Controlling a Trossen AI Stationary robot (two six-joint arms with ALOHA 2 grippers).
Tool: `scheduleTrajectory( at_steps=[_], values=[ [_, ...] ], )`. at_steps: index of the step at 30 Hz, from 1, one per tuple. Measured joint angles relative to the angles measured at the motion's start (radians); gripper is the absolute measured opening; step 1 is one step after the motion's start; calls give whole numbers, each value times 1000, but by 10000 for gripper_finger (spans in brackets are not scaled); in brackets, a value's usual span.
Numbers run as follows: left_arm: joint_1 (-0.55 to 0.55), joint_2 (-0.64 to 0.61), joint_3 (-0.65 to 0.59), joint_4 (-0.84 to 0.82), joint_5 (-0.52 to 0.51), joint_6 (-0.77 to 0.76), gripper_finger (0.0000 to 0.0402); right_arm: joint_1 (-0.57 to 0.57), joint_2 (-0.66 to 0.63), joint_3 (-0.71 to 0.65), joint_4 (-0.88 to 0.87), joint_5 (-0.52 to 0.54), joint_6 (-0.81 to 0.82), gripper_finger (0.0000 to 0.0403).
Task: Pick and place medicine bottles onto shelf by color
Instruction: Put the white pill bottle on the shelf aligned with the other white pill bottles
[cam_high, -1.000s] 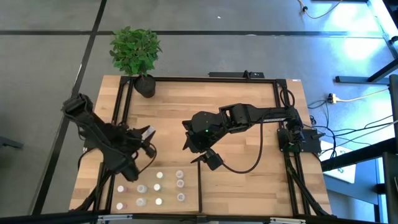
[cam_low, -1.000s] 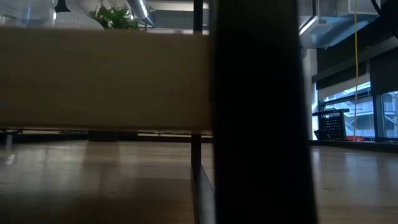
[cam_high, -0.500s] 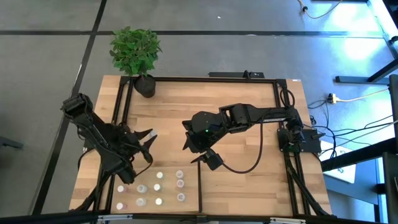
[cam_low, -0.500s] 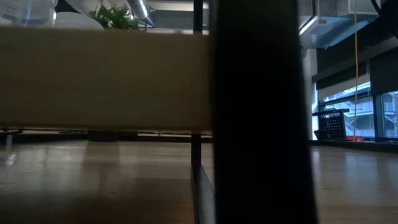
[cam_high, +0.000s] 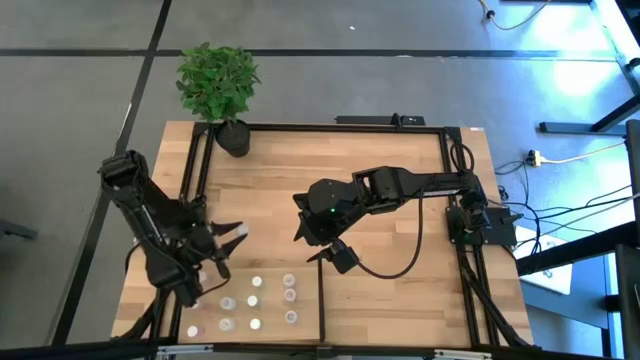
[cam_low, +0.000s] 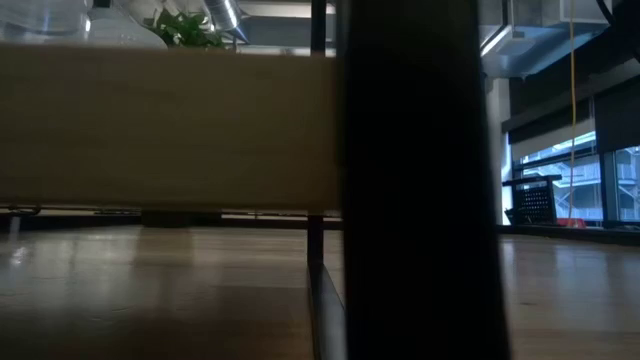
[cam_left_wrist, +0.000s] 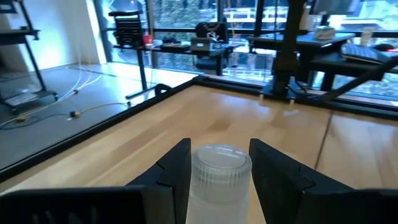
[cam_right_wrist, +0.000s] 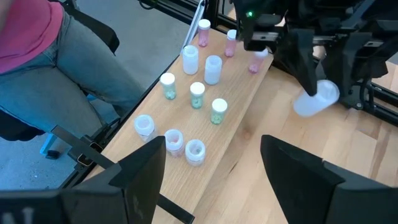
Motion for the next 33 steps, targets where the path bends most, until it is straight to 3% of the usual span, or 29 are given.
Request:
scheduleTrajectory(
  at_steps=[11,19,33],
  values=[
    [16,-18,-1,-52,-45,-7,133,0,0,0,0,0,0,265],
    [87,-15,-70,54,-95,-2,133,0,0,0,0,0,0,265],
    [351,-15,-98,122,-96,104,133,0,0,0,0,0,0,265]
  ],
)
